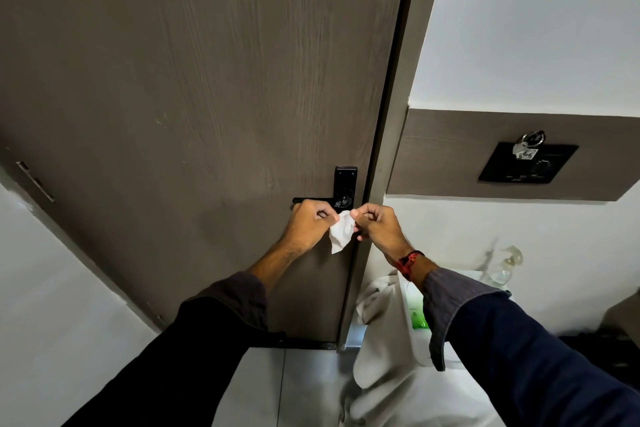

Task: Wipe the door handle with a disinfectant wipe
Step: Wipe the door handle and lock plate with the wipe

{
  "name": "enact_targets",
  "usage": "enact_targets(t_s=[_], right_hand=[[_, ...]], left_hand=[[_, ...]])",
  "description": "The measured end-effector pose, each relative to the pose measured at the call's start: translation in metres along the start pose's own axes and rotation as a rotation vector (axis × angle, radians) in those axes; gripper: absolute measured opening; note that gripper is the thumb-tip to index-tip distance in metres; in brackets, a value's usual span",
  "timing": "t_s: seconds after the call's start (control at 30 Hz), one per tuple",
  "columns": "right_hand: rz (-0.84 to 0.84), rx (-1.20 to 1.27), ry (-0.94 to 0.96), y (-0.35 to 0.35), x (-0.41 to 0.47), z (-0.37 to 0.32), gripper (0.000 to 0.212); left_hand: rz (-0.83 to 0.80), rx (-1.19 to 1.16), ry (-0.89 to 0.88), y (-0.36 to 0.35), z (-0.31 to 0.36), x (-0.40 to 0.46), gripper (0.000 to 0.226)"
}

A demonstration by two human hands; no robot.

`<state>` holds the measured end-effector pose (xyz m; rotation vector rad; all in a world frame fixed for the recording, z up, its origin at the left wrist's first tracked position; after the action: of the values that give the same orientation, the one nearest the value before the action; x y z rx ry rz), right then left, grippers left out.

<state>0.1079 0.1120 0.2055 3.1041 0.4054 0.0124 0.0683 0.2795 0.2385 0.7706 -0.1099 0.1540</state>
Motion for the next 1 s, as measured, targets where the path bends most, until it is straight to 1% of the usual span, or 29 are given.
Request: enact_targets(t_s=[0.07,0.13,0.2,0.3,0.4,0.43,0.5,0.6,0.7,0.77,0.83,0.93,1.0], right_hand=[[-0.056,-0.071,0.0,0.003,0.004,0.0,0.021],[-0.123,-0.156,-0.011,0.003,0.008,-0.001,0.02],[-0.153,-0.233,-0.017,0.003,0.012,-0.005,0.018],[-0.146,-0.256,-0.02,0.006,0.02,-0.008,0.019],[-0.099,-0.227,-0.03,0.008,0.025,-0.009,0.023],[-0.074,-0.229,-0.026,0.009,0.026,-0.009,0.022],[-0.034,-0.266,-0.013,0.011,0.029,-0.011,0.02],[-0.041,-0.343,0.028,0.009,0.033,-0.016,0.024],[-0.029,-0.479,0.114,0.004,0.036,-0.024,0.024],[0.021,-0.59,0.153,0.001,0.036,-0.025,0.018],[0.1,-0.656,0.165,0.001,0.036,-0.024,0.012],[0.194,-0.688,0.165,0.001,0.038,-0.026,0.016],[0.214,-0.736,0.165,-0.002,0.042,-0.031,0.018]], left_hand=[[-0.019,0.037,-0.001,0.003,-0.001,0.007,0.01],[-0.094,0.089,-0.026,0.003,0.001,0.013,0.01],[-0.184,0.145,-0.055,0.002,0.004,0.019,0.011],[-0.276,0.105,-0.046,0.004,0.005,0.029,0.017],[-0.295,0.049,0.001,0.01,0.004,0.038,0.019],[-0.284,0.059,0.005,0.012,0.004,0.041,0.02],[-0.227,0.152,-0.017,0.02,0.003,0.046,0.022],[-0.19,0.328,-0.07,0.027,0.003,0.05,0.018],[-0.187,0.493,-0.081,0.029,0.001,0.052,0.016],[-0.128,0.582,-0.065,0.031,-0.001,0.05,0.019],[-0.053,0.629,-0.054,0.032,-0.005,0.048,0.024],[0.027,0.638,-0.03,0.032,-0.01,0.047,0.027],[0.084,0.639,-0.013,0.035,-0.012,0.052,0.024]])
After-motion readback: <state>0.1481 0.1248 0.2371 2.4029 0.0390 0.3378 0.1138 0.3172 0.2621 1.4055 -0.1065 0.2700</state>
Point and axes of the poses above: each hand's wrist, its own x-axis towards the middle knuckle, its own y-axis out of the back of the hand, z = x × y, the point moved 8 cm from there along x, towards the middle knuckle, and after that the axes turned 10 degrees about x, right-handed, at the moved point
